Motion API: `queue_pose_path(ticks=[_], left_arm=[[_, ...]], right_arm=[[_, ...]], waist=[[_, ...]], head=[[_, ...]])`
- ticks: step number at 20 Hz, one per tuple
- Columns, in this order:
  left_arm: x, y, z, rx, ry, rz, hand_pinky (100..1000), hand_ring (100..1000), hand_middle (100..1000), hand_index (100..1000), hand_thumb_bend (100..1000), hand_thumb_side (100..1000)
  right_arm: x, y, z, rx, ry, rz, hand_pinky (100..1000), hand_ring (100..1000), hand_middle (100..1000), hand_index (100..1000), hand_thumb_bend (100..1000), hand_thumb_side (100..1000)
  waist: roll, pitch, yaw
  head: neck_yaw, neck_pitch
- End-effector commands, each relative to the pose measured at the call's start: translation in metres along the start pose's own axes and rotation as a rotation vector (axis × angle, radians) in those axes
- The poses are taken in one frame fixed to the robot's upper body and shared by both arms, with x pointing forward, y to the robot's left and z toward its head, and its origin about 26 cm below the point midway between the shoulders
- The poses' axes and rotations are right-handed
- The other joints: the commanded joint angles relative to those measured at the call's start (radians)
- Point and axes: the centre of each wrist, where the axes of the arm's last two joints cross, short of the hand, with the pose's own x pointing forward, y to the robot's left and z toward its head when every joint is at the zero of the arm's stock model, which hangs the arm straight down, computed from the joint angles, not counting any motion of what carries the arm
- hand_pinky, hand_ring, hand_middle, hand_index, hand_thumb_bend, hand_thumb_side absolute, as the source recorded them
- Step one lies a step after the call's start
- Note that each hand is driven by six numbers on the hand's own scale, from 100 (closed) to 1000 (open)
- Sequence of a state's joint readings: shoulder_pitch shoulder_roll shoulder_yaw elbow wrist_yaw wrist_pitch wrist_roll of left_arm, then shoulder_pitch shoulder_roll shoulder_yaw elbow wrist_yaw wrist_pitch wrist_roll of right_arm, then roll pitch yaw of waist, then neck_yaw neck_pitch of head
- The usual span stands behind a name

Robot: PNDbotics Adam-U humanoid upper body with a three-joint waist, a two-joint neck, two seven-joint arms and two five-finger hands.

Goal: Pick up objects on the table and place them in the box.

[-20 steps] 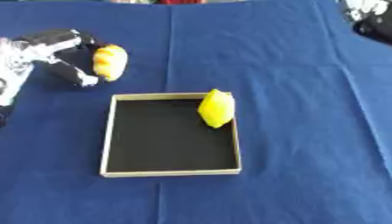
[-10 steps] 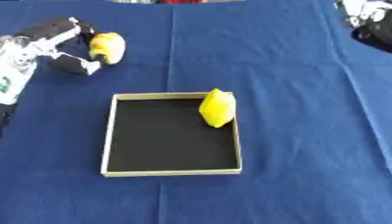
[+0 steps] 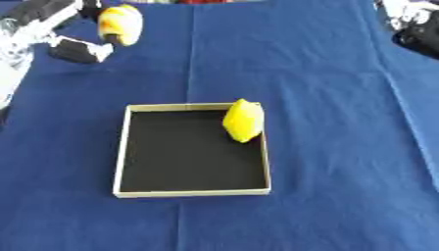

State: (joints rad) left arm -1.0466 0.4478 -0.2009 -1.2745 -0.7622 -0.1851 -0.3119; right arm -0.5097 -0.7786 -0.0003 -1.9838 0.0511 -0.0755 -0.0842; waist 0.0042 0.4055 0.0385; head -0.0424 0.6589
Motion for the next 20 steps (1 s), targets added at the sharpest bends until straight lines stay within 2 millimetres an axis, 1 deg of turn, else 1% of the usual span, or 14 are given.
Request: queue_pose_path(ticks=[1, 5, 9, 11, 14, 20], left_arm=[[0.021, 0.033, 0.014, 0.046, -0.112, -0.031, 705, 646, 589, 649, 100, 280], [0.051, 0.033, 0.033, -0.022, -0.23, -0.002, 705, 642, 585, 645, 100, 272], [0.071, 0.027, 0.046, -0.101, -0.281, 0.024, 707, 643, 587, 648, 100, 271], [0.076, 0.022, 0.048, -0.14, -0.291, 0.029, 706, 643, 588, 649, 100, 278], [0.078, 0.009, 0.048, -0.185, -0.285, 0.045, 707, 644, 587, 649, 100, 283], [0.083, -0.019, 0.04, -0.241, -0.288, 0.065, 706, 643, 587, 649, 100, 287]], right_arm=[[0.007, -0.012, -0.005, -0.01, -0.032, 0.035, 881, 890, 837, 861, 117, 500], [0.007, -0.013, -0.006, -0.011, -0.041, 0.037, 881, 890, 836, 861, 114, 499], [0.007, -0.013, -0.005, -0.013, -0.042, 0.035, 882, 891, 836, 861, 111, 500], [0.007, -0.012, -0.005, -0.012, -0.041, 0.032, 882, 891, 836, 861, 109, 501], [0.006, -0.011, -0.004, -0.013, -0.041, 0.026, 882, 891, 835, 861, 108, 502], [0.005, -0.009, -0.002, -0.014, -0.032, 0.014, 883, 892, 835, 860, 103, 507]], waist=[[0.001, -0.029, 0.003], [0.0, -0.029, 0.005], [-0.001, -0.029, 0.009], [-0.002, -0.029, 0.011], [-0.004, -0.029, 0.012], [-0.008, -0.028, 0.01]], head=[[-0.008, 0.002], [-0.013, 0.0], [-0.013, -0.002], [-0.012, -0.004], [-0.01, -0.007], [-0.004, -0.007]])
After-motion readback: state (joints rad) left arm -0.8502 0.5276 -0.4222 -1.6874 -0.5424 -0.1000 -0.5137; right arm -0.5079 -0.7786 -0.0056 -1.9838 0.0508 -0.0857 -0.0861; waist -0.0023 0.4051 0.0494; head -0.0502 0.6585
